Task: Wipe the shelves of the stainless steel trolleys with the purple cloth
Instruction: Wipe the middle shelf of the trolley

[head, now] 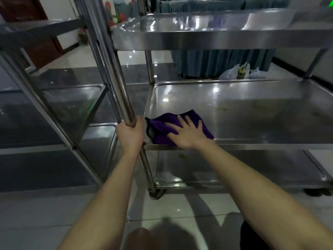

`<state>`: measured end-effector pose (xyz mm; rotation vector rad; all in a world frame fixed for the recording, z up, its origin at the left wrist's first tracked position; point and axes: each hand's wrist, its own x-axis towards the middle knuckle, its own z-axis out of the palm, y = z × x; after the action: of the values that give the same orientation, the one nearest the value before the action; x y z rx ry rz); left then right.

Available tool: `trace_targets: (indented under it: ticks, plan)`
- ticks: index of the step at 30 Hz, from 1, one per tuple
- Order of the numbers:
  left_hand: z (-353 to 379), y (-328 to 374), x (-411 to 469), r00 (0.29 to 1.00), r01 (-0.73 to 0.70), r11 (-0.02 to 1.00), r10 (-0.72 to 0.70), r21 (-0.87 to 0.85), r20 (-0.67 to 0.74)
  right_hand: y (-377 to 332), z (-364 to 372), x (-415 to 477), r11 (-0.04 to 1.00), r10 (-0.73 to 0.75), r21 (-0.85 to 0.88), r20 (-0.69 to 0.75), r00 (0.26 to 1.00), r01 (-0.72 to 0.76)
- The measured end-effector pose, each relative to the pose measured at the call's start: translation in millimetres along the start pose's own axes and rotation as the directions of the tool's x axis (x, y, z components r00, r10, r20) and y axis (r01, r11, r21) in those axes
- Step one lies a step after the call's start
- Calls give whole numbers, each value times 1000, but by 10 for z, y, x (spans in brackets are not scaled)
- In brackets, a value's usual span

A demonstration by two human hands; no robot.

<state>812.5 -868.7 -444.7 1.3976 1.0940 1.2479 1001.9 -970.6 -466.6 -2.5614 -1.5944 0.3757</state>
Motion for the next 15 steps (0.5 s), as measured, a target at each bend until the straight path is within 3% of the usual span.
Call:
trace_targets:
  ticks: [3,7,8,10,11,13,15]
  plan:
    - [-21,47,25,999,39,996,-38,76,-20,899,-105,-294,990,139,18,-27,990,-139]
    - [-24,61,-77,996,48,993,-39,112,-83,1884,-294,-730,926,377,38,-53,925,-375]
    - [-23,33,-206,987,3,987,23,158,-160,1945,-319,-795,919,393,38,-49,918,-392]
    - [45,-52,-552,897,-202,924,308,326,-317,1916,-329,-857,924,383,39,-46,923,-381]
    - [132,-76,-742,829,-348,843,481,411,-286,1872,-322,-865,928,373,45,-52,927,-371]
    - [441,-96,-1011,730,-617,630,682,471,43,1820,-339,-898,932,361,52,-60,931,-358]
    - [796,-39,-1039,717,-689,544,612,479,335,1743,-368,-911,937,348,50,-48,936,-346]
